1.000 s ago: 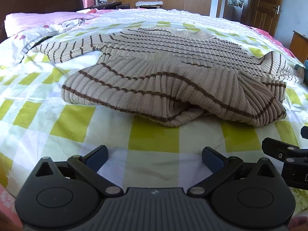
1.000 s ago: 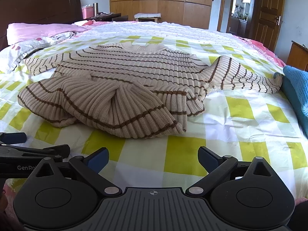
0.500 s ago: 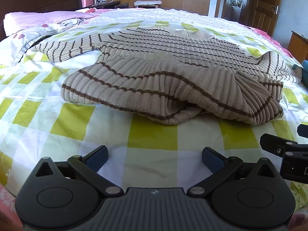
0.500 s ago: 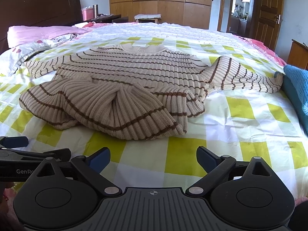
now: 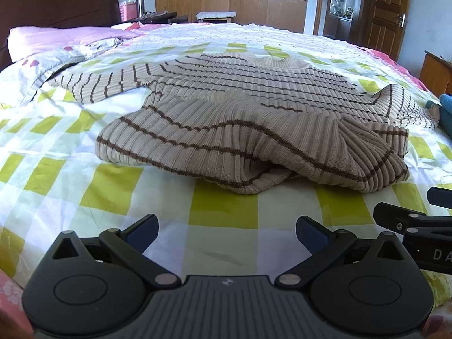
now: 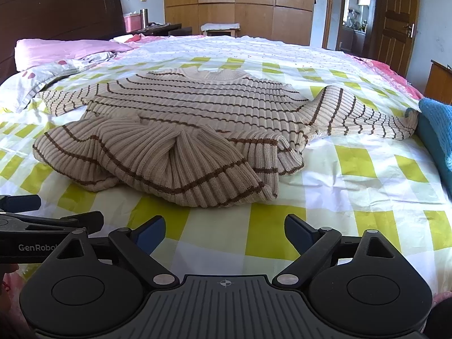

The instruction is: Fold small clothes

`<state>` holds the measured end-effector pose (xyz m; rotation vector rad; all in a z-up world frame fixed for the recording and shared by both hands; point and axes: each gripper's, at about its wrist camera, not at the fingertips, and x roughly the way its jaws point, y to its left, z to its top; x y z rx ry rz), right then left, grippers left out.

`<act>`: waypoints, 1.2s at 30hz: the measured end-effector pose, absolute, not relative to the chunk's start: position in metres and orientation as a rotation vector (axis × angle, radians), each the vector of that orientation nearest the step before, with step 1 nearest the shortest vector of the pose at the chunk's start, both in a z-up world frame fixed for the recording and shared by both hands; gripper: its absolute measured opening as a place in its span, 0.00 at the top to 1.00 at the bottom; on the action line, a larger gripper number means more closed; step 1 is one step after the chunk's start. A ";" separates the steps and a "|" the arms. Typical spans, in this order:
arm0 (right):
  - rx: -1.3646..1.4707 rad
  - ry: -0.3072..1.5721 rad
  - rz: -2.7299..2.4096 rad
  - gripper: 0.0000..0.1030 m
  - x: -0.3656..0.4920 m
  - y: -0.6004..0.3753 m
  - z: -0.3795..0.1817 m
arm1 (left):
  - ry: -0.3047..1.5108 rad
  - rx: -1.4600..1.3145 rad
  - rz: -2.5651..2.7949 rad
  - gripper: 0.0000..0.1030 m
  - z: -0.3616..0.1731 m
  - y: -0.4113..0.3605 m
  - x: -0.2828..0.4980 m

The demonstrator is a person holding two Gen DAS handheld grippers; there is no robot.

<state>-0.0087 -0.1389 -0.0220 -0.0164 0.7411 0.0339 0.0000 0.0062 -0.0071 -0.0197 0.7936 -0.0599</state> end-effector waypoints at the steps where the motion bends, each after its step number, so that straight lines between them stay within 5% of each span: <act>1: -0.016 0.741 0.036 0.13 -0.009 -0.139 -0.022 | 0.791 -0.018 -0.062 0.00 -0.007 0.006 0.000; 24: -0.015 0.727 0.107 0.39 0.003 -0.141 -0.011 | 0.693 0.073 -0.116 0.00 0.017 0.021 0.004; 36: -0.069 0.693 0.169 0.40 0.055 -0.135 0.005 | 0.616 0.140 -0.134 0.00 0.037 0.063 0.056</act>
